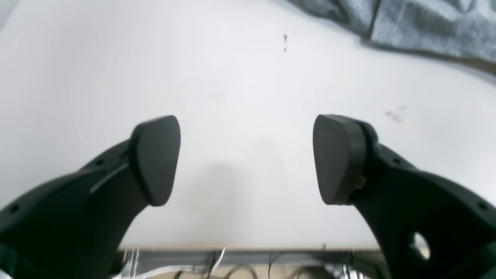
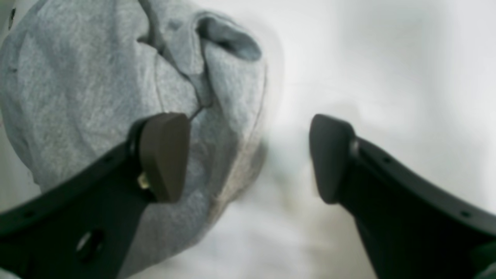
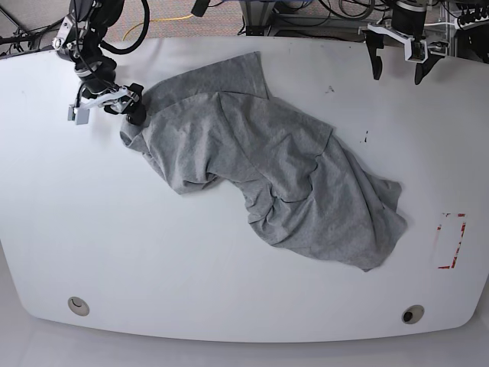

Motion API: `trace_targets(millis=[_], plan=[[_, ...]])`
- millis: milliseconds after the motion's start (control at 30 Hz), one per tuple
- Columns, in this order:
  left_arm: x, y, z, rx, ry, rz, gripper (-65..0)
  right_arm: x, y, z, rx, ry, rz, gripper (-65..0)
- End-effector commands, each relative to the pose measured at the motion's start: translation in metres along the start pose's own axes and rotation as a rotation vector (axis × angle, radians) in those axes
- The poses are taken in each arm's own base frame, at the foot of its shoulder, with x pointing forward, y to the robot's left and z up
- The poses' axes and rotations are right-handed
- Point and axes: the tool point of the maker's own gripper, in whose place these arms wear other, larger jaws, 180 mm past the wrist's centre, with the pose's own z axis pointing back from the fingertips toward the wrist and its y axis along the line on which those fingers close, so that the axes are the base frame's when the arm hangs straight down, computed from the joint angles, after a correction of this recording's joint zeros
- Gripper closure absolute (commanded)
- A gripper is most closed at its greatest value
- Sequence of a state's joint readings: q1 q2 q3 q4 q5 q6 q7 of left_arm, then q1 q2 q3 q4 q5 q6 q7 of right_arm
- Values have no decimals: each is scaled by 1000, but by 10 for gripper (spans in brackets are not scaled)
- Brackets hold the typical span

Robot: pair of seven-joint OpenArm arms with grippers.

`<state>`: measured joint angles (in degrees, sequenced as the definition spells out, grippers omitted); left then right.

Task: Fold the T-shirt properly
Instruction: 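Lower both grippers and grasp opposite ends of the grey T-shirt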

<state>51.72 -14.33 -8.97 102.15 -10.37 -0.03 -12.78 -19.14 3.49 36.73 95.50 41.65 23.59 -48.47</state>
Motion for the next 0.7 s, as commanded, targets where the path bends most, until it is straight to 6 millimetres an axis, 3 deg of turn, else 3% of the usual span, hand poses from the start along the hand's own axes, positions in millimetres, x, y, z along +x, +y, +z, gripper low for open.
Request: trace_targets(millis=[0,67,133,267,367,467,667], plan=[[10,2,1,1,-35,-6,-500,0,8,-1,22,5,21,-453],[11,2,0,2,-39,-4,-500,-2,10,-3,29,13,25,-392],[16,3,-4,7,-55,-3,-500,-4,11,-3,28,16,19,-271],[24,8,-10,23,-84,-3,-499,-4,11,-4,31,19,20,-101],[36,6,-18,59,-130,42,-499,-4,14,-6,40,24,31,-68],[61,16,-30,120,-192,71,-501,-2,18,-3,45,19,49,-8],[89,21,-68,152,-150,132,-504,0,22,11,37,7,91,0]])
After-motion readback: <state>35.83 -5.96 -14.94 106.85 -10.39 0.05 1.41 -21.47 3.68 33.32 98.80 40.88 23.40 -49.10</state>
